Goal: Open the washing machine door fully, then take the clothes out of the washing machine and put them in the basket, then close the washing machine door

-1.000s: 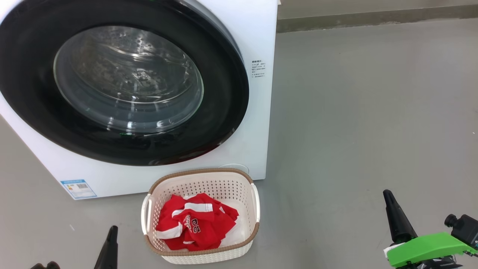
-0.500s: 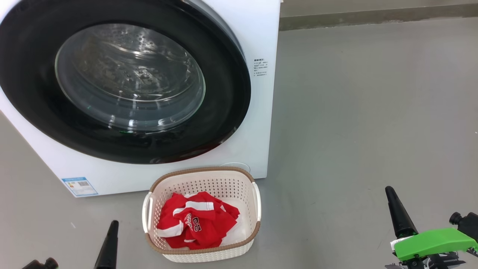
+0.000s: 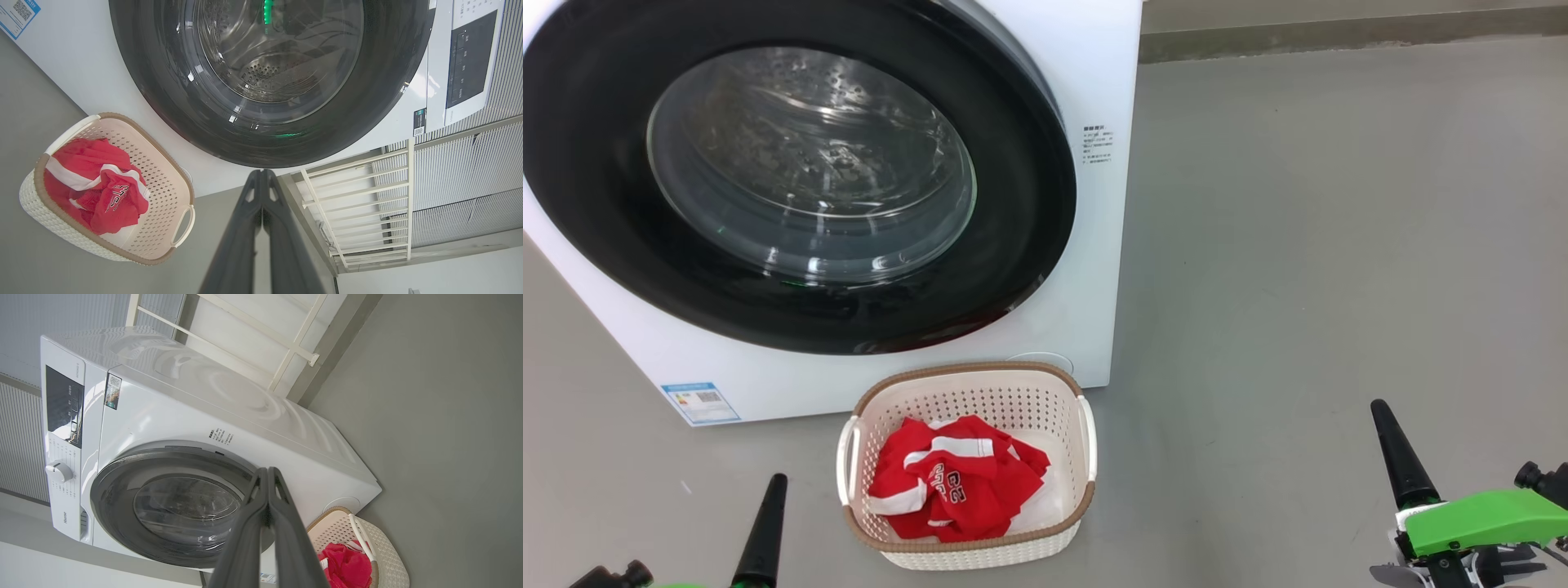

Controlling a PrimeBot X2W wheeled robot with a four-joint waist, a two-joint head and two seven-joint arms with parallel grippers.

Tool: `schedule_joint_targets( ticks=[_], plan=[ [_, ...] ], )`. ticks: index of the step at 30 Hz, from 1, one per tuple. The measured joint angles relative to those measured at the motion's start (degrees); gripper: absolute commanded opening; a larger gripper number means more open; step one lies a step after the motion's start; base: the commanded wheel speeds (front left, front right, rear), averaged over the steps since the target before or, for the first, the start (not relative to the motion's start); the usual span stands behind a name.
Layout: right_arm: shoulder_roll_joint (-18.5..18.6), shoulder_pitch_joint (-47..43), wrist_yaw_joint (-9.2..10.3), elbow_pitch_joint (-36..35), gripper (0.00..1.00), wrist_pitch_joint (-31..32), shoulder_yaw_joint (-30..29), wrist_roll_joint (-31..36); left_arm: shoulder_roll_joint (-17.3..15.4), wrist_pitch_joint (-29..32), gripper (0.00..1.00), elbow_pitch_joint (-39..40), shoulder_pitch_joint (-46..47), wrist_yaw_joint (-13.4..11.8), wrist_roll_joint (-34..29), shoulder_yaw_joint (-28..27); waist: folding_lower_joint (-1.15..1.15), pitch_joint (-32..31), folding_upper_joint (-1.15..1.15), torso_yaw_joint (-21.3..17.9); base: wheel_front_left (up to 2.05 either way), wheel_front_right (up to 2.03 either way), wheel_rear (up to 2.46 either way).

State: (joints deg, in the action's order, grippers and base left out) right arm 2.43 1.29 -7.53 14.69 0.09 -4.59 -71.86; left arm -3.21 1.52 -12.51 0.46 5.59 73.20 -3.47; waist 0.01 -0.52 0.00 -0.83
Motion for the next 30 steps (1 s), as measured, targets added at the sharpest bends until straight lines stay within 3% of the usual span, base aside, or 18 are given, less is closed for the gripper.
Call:
schedule_joint_targets(
  ticks=[30],
  plan=[
    [0.1,1.4,0.01,0.6,0.0,5.1,-1.8,-18.7,0.8,4.1,0.0,-2.5,3.0,1.1,17.3,-1.0,0.0,0.7,0.0,0.8,0.0,0.0,0.0]
  ],
)
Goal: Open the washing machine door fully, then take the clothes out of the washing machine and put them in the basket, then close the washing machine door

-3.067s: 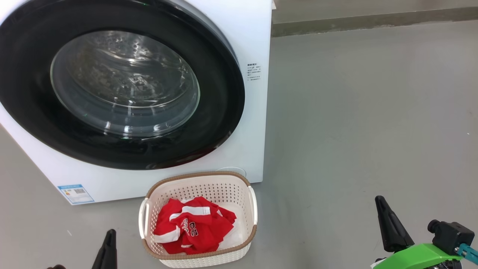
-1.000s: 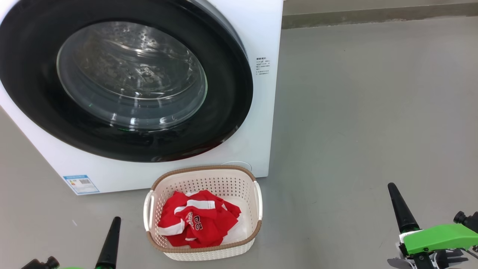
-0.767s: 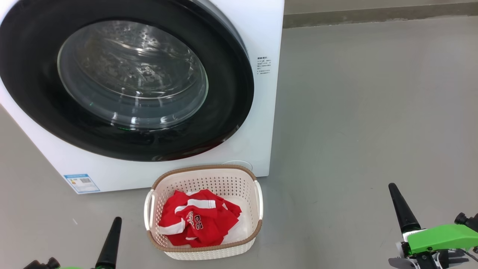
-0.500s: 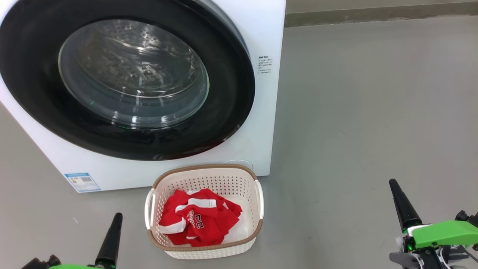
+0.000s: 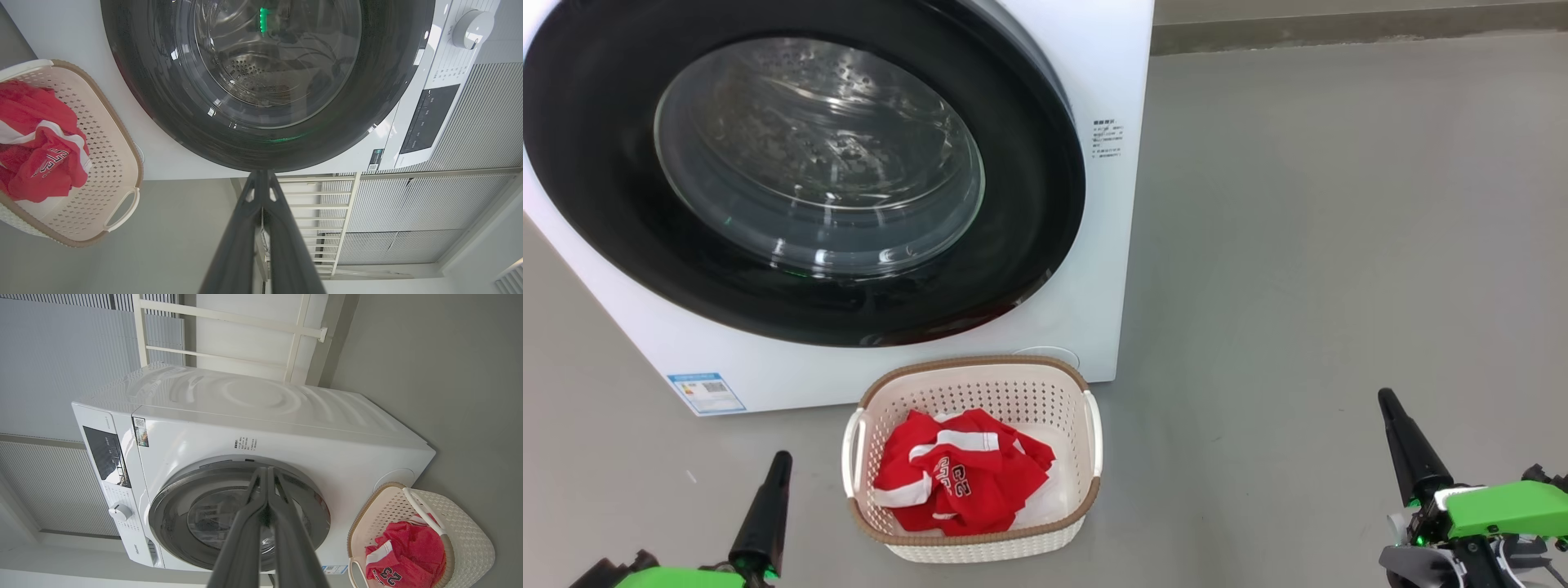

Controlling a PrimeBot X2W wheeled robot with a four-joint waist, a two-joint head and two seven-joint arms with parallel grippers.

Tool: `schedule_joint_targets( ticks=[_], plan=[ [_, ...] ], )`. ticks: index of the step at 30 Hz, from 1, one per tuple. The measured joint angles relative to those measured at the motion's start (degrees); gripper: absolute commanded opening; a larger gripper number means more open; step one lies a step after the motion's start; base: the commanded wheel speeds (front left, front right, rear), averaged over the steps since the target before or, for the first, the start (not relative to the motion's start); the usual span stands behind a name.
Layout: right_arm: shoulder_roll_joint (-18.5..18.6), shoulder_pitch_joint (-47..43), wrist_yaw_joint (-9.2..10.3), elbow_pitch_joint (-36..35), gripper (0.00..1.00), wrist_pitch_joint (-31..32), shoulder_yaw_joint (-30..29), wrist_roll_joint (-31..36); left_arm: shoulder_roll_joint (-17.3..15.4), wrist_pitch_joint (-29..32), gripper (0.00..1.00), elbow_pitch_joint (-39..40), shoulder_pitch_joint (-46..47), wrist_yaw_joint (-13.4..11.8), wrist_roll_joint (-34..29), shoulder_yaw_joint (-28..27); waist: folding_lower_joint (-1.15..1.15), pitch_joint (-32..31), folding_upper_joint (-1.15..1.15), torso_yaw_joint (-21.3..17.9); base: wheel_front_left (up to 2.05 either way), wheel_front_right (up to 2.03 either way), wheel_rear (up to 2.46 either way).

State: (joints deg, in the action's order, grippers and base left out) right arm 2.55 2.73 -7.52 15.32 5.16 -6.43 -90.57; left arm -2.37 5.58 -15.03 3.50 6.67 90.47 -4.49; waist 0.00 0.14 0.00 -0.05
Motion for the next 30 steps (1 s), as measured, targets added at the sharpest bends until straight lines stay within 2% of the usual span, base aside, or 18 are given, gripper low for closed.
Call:
schedule_joint_targets(
  ticks=[4,30],
  plan=[
    [0.0,0.6,0.0,0.1,0.0,0.3,-0.1,-2.0,0.1,0.6,0.0,-0.1,0.5,0.4,1.1,-0.1,0.0,0.0,0.0,0.0,0.0,0.0,0.0],
    [0.1,1.0,0.0,0.1,0.0,0.5,-0.4,-2.0,0.1,0.7,0.0,-0.2,0.5,0.4,1.3,-0.1,0.0,0.0,0.0,0.0,0.0,0.0,0.0]
  ],
)
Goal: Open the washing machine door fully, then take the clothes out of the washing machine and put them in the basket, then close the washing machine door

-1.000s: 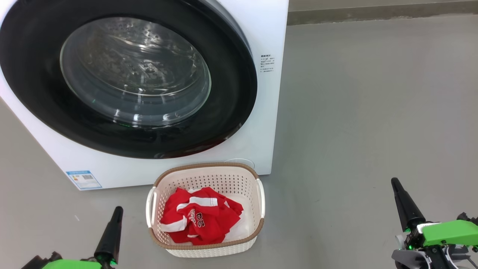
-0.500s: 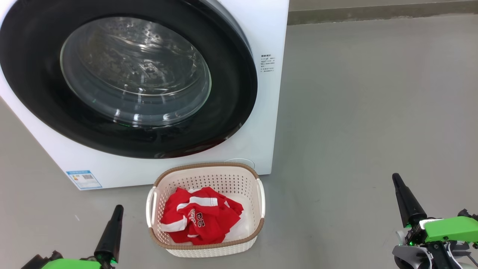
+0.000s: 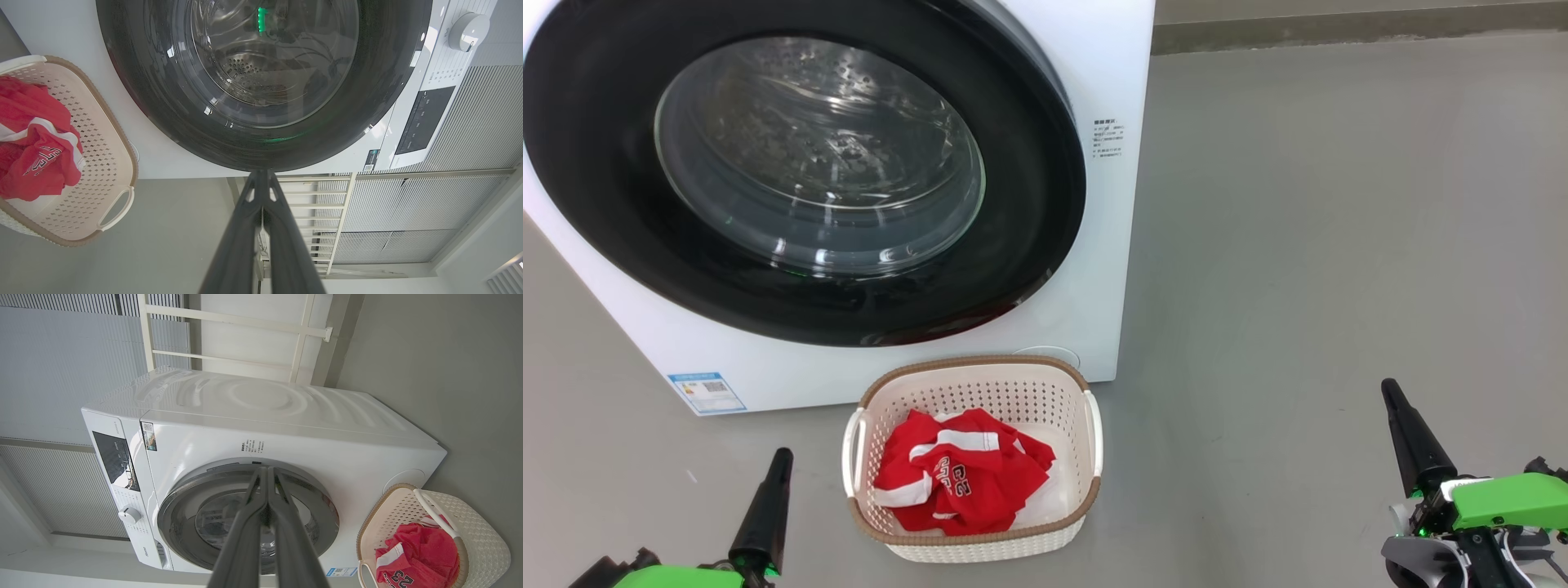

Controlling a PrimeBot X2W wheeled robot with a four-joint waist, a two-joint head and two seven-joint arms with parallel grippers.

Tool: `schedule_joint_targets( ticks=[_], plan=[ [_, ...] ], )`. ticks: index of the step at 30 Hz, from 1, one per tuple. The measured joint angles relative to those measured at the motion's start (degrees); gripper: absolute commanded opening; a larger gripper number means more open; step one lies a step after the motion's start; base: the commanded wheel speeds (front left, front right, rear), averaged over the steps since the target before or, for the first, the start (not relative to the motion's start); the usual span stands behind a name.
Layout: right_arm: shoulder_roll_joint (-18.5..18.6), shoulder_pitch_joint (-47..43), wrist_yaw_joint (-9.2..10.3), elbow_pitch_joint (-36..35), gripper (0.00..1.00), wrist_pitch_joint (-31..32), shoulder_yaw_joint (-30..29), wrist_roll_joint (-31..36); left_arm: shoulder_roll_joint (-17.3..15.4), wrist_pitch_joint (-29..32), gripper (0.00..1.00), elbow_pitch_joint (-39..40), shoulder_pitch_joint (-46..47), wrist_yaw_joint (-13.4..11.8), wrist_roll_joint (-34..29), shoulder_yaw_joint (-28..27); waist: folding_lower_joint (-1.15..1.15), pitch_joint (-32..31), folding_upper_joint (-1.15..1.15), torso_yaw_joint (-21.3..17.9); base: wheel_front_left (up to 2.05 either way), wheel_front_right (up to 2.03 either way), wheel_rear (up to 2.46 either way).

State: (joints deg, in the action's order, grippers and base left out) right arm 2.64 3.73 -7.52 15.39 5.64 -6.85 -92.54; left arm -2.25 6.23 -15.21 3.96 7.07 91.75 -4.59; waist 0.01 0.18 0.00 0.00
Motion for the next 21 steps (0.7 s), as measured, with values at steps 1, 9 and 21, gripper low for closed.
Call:
schedule_joint_targets(
  ticks=[1,9,21],
  plan=[
    [0.0,0.0,0.0,0.0,0.0,0.0,0.0,0.0,0.0,0.0,0.0,0.0,0.0,0.0,0.0,0.0,0.0,0.0,0.0,0.0,0.0,0.0,0.0],
    [0.0,0.0,0.0,0.0,0.0,0.2,-0.1,0.0,0.0,0.0,0.0,0.0,0.0,0.0,0.0,0.0,0.0,0.0,0.0,0.0,0.0,0.0,0.0],
    [0.0,0.0,0.0,0.0,0.0,0.2,-0.2,0.0,0.0,0.0,0.0,0.0,0.0,0.0,0.0,0.0,0.0,0.0,0.0,0.0,0.0,0.0,0.0]
  ],
)
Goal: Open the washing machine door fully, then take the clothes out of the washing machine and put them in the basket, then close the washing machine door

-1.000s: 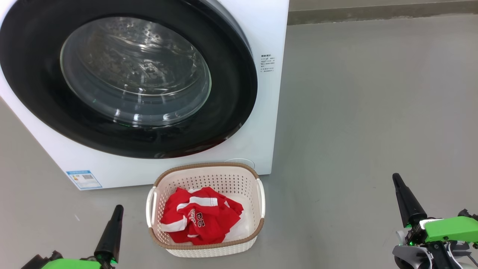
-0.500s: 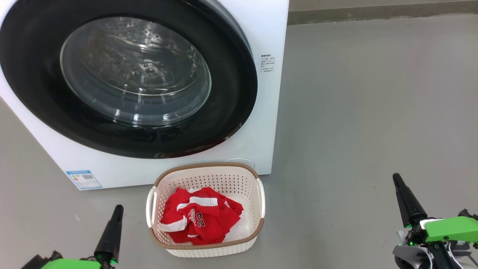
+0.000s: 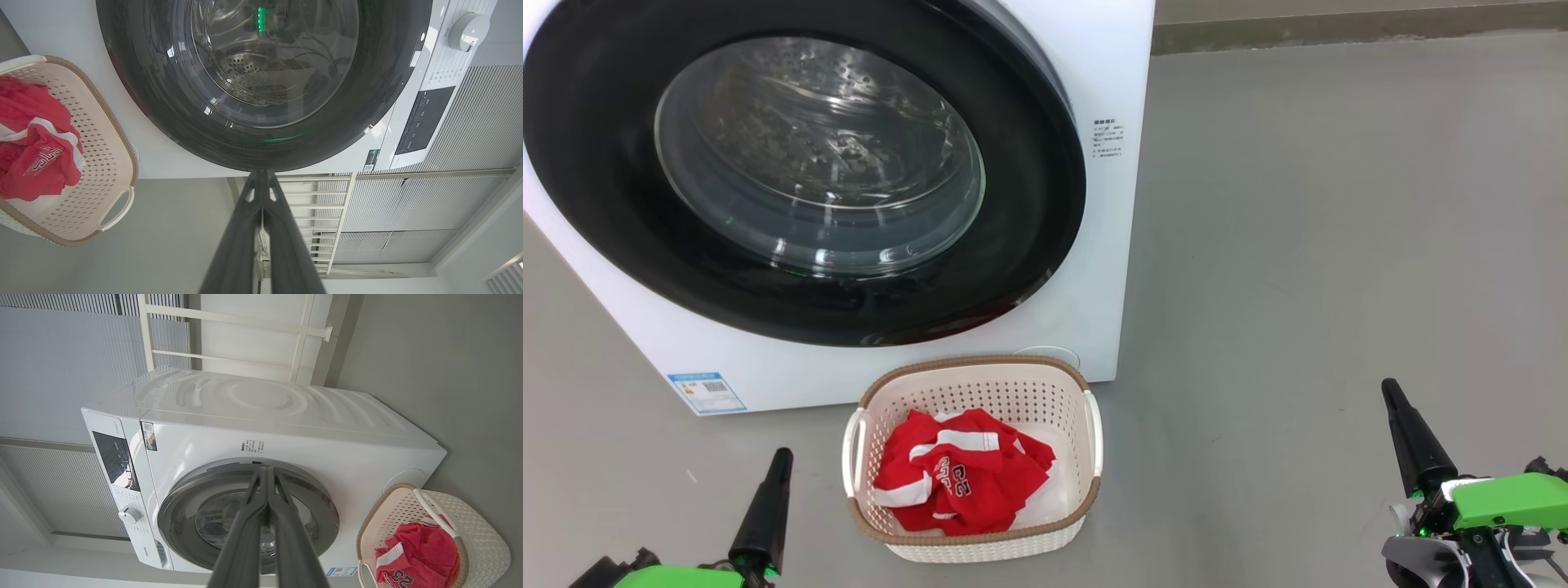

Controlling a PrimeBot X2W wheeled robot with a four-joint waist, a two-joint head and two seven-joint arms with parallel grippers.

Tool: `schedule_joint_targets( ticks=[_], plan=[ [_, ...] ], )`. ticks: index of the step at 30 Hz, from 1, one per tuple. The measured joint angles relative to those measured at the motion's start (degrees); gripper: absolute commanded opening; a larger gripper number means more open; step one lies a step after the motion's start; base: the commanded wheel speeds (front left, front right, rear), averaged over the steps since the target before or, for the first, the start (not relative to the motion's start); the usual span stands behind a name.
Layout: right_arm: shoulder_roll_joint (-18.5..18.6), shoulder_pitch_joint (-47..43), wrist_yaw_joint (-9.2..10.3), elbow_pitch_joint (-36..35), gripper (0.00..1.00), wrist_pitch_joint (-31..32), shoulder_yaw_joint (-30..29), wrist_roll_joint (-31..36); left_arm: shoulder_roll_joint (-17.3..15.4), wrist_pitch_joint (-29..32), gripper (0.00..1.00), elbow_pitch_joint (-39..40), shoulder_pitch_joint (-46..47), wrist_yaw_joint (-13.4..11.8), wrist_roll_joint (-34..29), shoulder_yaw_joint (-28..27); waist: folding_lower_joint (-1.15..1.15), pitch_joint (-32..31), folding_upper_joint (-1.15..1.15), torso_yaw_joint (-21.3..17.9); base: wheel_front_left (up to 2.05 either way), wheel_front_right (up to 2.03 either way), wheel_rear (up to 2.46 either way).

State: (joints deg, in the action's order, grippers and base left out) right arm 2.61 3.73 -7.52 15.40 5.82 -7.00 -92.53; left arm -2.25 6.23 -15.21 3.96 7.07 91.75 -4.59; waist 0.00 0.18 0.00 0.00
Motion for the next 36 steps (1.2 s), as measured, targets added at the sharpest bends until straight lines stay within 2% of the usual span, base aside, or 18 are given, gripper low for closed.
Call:
schedule_joint_targets(
  ticks=[36],
  plan=[
    [-0.1,0.0,0.0,0.0,0.0,0.3,-0.2,0.0,0.0,0.0,0.0,0.0,0.0,0.0,0.0,0.0,0.0,0.0,0.0,0.0,0.0,0.0,0.0]
  ],
)
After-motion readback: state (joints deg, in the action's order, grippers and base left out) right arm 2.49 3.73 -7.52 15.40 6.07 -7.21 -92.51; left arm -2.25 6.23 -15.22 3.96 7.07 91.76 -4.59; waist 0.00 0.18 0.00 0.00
